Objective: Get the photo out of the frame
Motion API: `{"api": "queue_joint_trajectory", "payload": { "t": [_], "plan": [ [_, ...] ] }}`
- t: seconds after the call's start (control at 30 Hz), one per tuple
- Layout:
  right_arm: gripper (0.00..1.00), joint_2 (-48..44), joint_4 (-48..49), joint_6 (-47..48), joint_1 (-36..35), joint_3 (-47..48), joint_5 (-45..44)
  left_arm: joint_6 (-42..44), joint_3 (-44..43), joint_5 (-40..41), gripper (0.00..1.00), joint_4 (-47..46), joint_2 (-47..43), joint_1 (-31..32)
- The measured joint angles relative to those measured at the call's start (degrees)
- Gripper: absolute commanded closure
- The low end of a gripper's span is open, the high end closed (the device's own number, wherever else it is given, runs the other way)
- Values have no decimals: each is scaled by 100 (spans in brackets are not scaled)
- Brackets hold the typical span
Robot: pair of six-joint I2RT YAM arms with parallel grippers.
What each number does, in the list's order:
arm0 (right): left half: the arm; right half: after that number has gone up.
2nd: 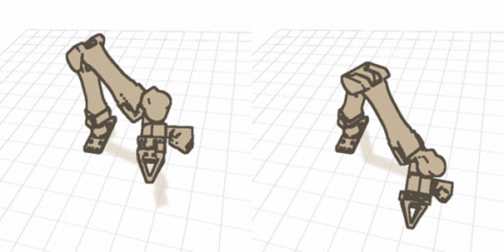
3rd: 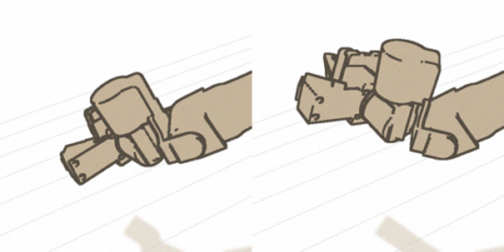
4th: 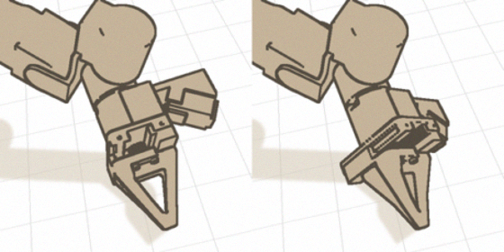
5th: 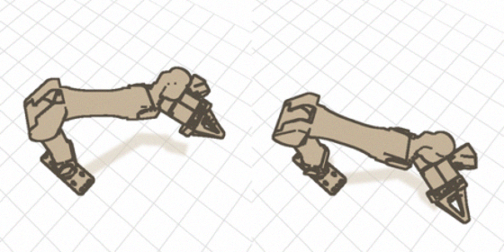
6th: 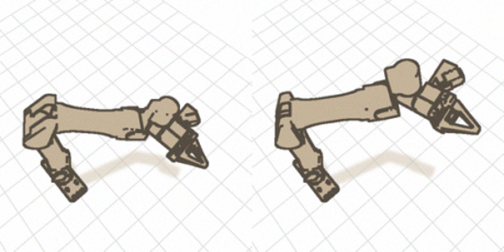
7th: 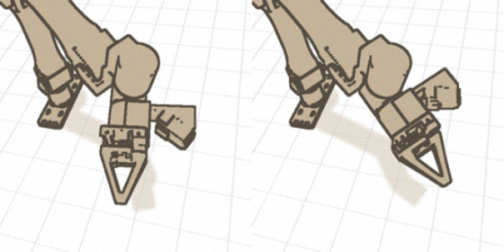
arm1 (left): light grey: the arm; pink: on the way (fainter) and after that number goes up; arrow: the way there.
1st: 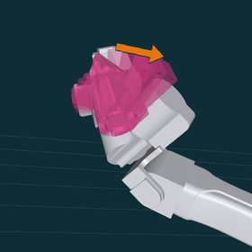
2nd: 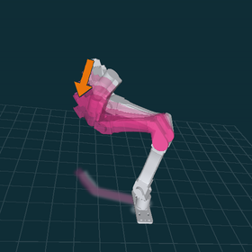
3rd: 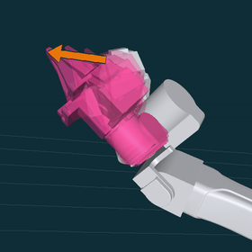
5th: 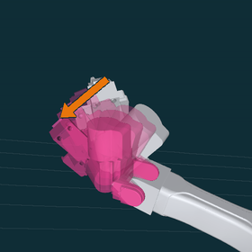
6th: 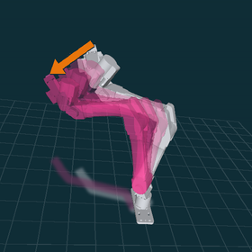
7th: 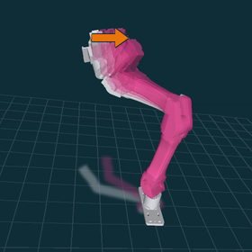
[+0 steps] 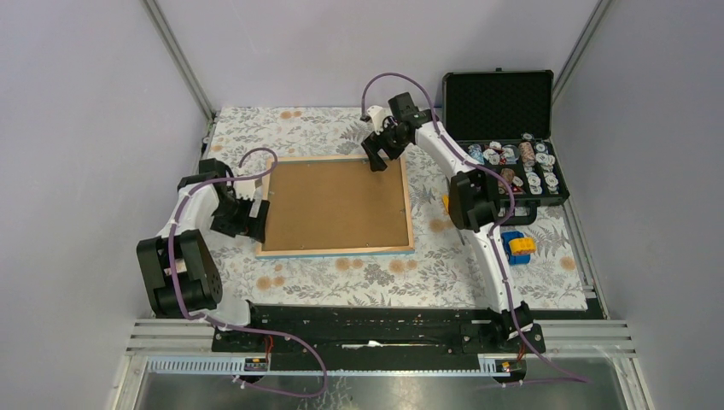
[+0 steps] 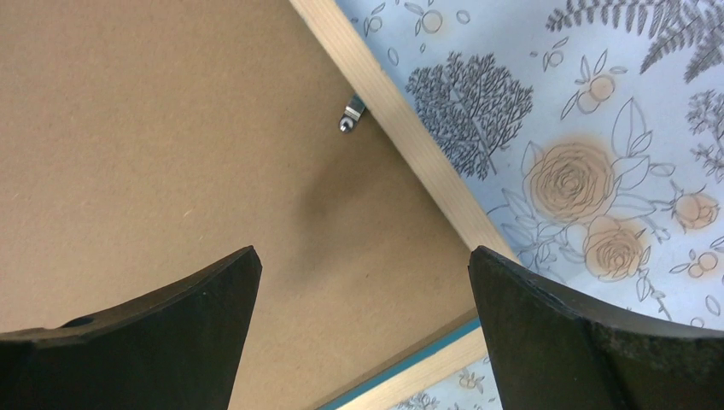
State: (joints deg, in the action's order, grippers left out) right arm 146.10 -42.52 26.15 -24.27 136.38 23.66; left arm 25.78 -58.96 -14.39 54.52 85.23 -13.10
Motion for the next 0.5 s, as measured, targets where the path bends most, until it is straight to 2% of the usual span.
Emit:
{"api": "queue_joint_trajectory", "payload": {
  "t": [0.2, 0.5],
  "plan": [
    [0, 44, 319, -83, 24, -28, -33, -452, -315, 15, 6, -378, 319, 0],
    [0, 153, 859, -284, 57, -136, -210, -1150, -1550, -149, 18, -1357, 1661, 103]
  ]
}}
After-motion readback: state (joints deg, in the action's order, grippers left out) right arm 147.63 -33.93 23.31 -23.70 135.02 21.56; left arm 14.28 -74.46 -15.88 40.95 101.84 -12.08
